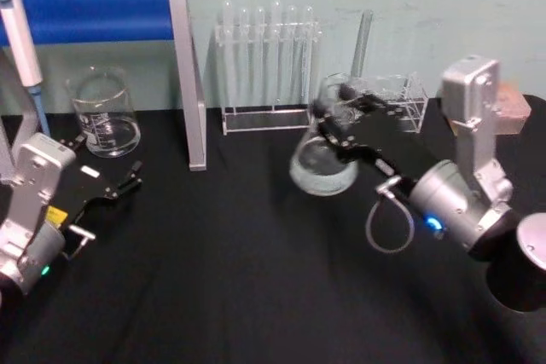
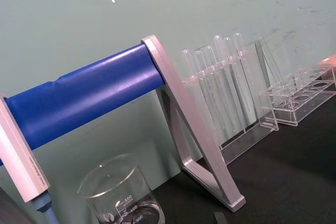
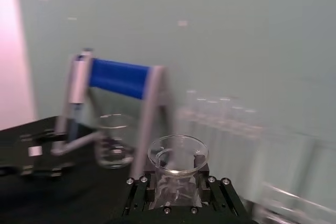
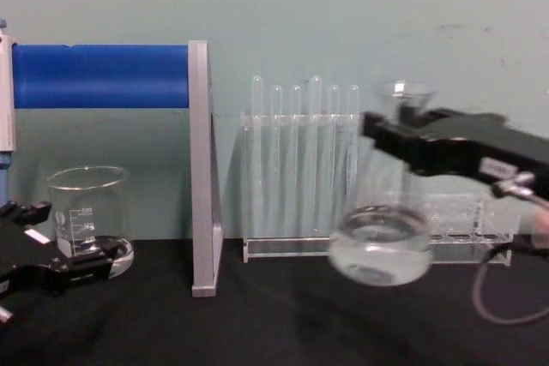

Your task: Grasp the erlenmeyer flask with one hand, shake it three times, then place it back.

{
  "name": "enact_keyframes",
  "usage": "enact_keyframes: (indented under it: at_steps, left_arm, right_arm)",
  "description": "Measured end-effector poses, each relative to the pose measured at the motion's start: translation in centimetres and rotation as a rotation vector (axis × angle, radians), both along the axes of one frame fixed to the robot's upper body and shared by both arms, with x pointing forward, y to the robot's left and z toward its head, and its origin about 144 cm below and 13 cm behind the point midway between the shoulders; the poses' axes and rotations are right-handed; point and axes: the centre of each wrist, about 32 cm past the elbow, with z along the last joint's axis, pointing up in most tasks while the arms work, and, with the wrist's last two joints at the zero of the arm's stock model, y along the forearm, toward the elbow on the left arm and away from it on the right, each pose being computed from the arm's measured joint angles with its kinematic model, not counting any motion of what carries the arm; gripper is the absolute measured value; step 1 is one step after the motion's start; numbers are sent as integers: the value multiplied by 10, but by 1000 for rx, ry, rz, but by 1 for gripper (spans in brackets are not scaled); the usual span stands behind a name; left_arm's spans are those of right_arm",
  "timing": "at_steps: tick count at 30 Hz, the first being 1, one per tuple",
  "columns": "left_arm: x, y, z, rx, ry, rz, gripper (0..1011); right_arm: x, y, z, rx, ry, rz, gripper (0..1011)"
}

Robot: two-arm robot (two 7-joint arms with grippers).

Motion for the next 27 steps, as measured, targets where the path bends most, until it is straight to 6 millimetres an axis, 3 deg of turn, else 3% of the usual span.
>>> enact_keyframes:
  at_steps: [15,21,27]
  left_arm:
    - [0,0,0,0,0,0,1001]
    - [0,0,0,0,0,0,1001]
    - [0,0,0,0,0,0,1001]
  right_arm:
    - [16,36,-1,1,29,317,449]
    - [19,37,-2,5,28,323,450]
    - [20,23,-2,16,18,222,449]
